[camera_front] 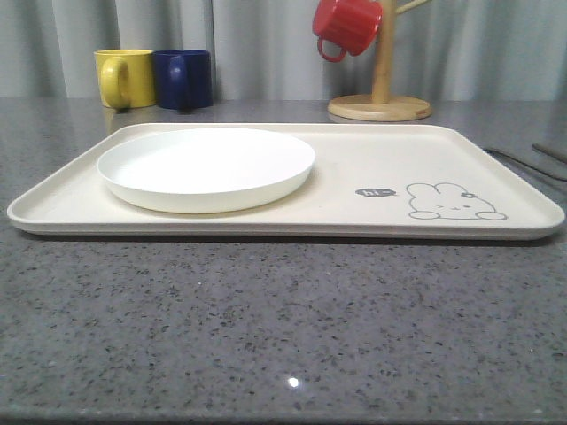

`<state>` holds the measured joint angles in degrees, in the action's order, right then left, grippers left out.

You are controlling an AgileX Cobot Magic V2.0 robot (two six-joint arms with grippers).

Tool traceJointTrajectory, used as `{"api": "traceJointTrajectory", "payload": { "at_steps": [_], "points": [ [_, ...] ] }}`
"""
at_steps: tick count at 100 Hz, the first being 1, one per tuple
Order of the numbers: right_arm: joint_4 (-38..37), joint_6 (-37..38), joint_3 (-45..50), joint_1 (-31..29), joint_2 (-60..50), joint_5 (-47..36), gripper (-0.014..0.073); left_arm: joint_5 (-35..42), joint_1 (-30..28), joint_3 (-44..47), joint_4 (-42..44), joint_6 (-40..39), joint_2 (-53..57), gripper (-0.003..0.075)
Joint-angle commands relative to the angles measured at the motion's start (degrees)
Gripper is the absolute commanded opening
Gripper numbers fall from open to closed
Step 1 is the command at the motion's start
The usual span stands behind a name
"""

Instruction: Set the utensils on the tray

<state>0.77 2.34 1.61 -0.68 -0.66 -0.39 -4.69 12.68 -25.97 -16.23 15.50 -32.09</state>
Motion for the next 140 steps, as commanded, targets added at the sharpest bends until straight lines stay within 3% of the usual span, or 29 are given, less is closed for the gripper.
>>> {"api": "traceJointTrajectory", "payload": {
  "at_steps": [1, 16, 31, 49, 82, 101, 120, 130, 140],
  "points": [
    [-0.1, -0.3, -1.1, -0.2, -1.2, -5.0, -0.0068, 5.3, 0.2, 1.2, -0.1, 0.0, 2.9, 0.0341],
    [-0.1, -0.3, -1.1, -0.2, -1.2, -8.4, -0.0068, 5.2, 0.2, 3.0, -0.1, 0.0, 5.0, 0.0216],
    [0.0, -0.3, -3.4, -0.2, -1.2, -6.9, -0.0068, 5.4, 0.2, 3.0, -0.1, 0.0, 5.1, -0.0018],
    [0.0, -0.3, -13.3, -0.2, 2.2, 2.8, -0.0068, 5.4, 0.2, 3.0, -0.1, 0.0, 5.1, -0.0018],
    [0.0, -0.3, -39.3, -0.2, 25.1, 34.2, -0.0068, 5.2, 0.2, 3.0, -0.1, 0.0, 5.1, -0.0018],
    [2.1, -0.3, -49.5, -0.2, 36.9, 39.7, -0.0068, 5.2, 0.2, 3.0, -0.1, 0.0, 4.9, -0.0018],
    [2.4, -0.3, -50.7, -0.2, 42.9, 38.1, -0.0060, 5.2, 0.2, 3.0, -0.1, 0.0, 4.9, -0.0018],
    [3.0, -0.3, -50.7, -0.2, 44.3, 40.4, 0.0031, 5.2, 0.2, 3.0, -0.1, 0.0, 4.9, -0.0018],
    [3.5, -0.3, -50.7, -0.2, 44.8, 42.0, 0.0240, 5.2, 0.2, 3.0, -0.1, 0.0, 4.9, -0.0018]
  ]
}}
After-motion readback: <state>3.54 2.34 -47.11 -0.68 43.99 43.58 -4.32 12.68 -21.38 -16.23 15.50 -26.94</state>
